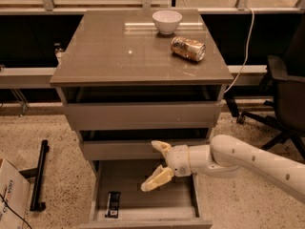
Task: Pick rxbar blueberry from bottom drawer and place on counter
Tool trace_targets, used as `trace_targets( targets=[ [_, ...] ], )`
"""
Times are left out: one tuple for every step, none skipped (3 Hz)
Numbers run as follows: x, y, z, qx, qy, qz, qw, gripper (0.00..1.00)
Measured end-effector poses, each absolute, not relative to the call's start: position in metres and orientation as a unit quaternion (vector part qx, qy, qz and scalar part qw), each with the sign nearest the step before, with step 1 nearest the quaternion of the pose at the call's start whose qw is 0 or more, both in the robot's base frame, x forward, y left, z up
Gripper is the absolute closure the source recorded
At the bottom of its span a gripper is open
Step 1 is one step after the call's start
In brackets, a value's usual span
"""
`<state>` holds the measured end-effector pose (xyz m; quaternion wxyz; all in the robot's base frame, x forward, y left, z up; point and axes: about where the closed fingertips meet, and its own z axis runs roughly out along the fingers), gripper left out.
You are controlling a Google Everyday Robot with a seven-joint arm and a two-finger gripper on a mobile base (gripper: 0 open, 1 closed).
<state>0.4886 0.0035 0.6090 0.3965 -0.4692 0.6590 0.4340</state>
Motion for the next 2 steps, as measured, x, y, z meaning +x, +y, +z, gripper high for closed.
trace_targets(
  targets=[
    [0.4968, 0.0089, 0.5486, -0.476, 0.68, 0.421, 0.365, 0.0],
    [0.4966, 0.0089, 0.5478, -0.476, 0.68, 0.422, 0.364, 0.0]
  ],
)
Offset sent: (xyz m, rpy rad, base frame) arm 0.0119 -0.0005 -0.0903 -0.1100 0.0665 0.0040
